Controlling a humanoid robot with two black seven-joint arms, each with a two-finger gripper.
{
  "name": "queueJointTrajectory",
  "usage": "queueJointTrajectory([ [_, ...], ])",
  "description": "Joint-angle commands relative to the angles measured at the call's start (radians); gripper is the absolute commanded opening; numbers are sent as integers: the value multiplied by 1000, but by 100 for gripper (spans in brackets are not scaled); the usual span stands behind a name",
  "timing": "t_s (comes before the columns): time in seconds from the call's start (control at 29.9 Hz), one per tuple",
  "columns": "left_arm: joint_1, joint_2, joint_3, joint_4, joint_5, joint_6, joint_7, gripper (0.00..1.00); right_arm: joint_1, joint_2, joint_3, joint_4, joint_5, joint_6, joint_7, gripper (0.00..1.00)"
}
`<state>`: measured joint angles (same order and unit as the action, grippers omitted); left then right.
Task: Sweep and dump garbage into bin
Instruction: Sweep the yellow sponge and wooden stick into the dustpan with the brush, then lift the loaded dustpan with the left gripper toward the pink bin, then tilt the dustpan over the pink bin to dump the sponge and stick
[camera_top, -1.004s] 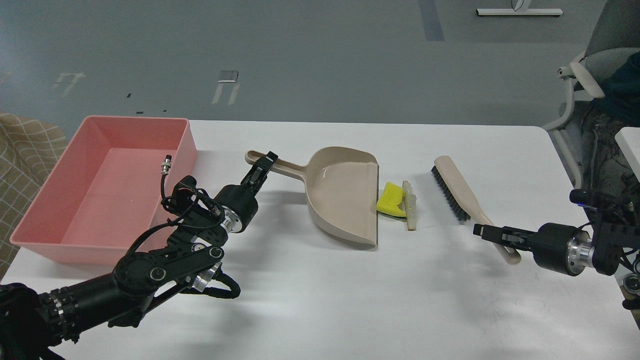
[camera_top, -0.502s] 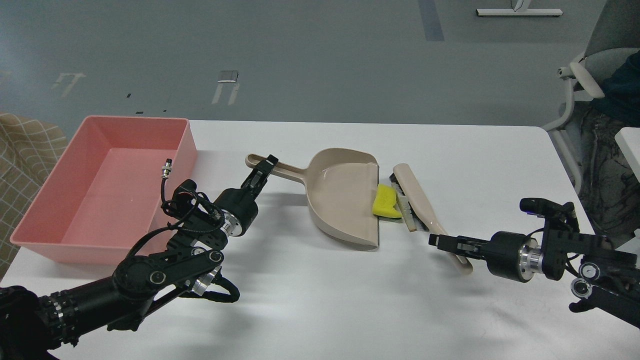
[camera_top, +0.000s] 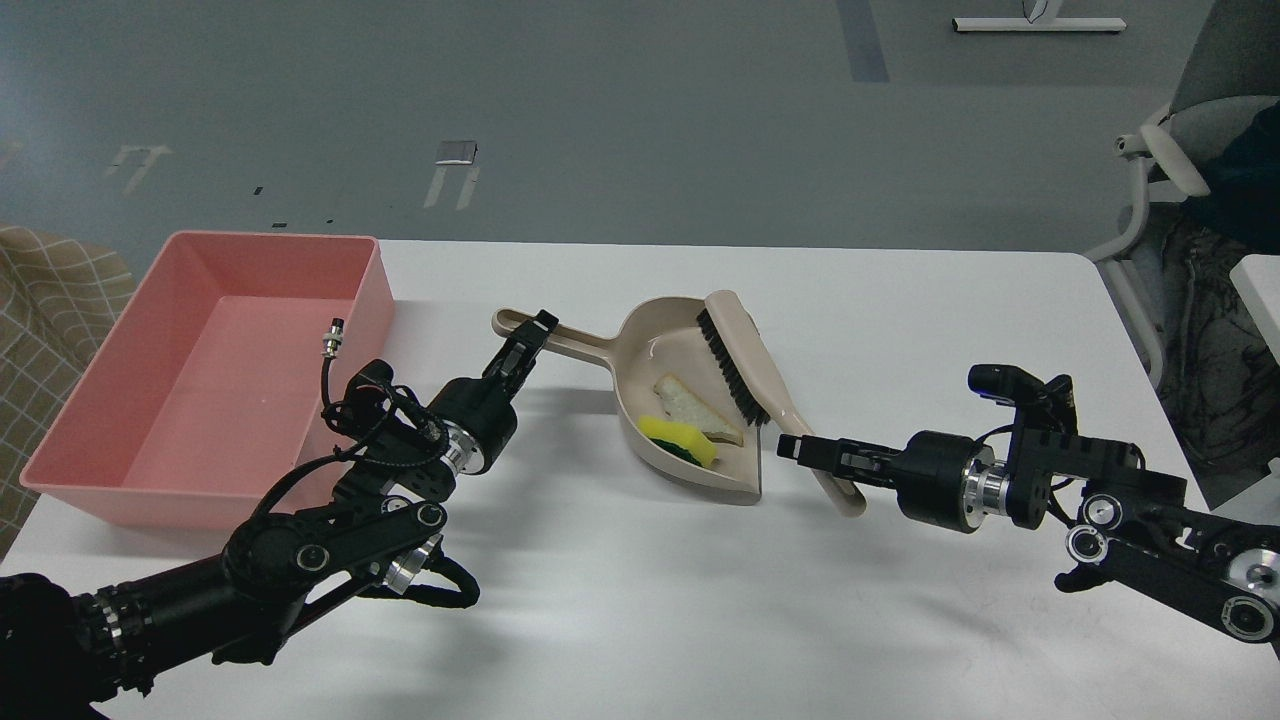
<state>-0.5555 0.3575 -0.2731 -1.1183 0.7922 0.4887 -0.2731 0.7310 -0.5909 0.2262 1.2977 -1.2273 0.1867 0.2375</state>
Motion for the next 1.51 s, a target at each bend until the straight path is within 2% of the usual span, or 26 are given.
queueJointTrajectory([
  [0.0, 2, 1, -9, 0, -5, 0, 0, 0, 13, -26, 19, 6, 5, -7, -1, 0],
  [0.13, 8, 0, -11, -2, -13, 0, 0, 0, 11, -79, 39, 18, 5, -9, -6, 0],
  [0.27, 12, 0, -40, -29, -30, 0, 0, 0, 4, -159, 71, 54, 6, -55, -17, 0],
  [0.4, 25, 0, -104, -66, -111, 0, 2, 0, -36, -282, 84, 113, 5, -78, -27, 0],
  [0.64, 23, 26, -211, -95, -174, -9, 12, 0, -154, -397, 87, 153, 5, -108, -17, 0],
  [0.8, 29, 133, -330, -193, -234, -67, 25, 0, -206, -397, 87, 163, 5, -145, -15, 0],
  [1.0, 52, 333, -416, -256, -292, -113, 26, 0, -209, -386, 88, 170, 5, -147, -15, 0],
  [1.07, 95, 438, -452, -273, -294, -157, 25, 0, -209, -385, 88, 172, 5, -147, -17, 0],
  [1.2, 170, 550, -538, -273, -298, -231, 22, 0, -209, -383, 90, 172, 5, -147, -15, 0],
  [1.34, 323, 699, -661, -268, -310, -350, 8, 0, -209, -383, 88, 178, 5, -147, -15, 0],
  [1.47, 397, 773, -715, -249, -340, -392, -15, 0, -209, -383, 87, 178, 5, -147, -15, 0],
])
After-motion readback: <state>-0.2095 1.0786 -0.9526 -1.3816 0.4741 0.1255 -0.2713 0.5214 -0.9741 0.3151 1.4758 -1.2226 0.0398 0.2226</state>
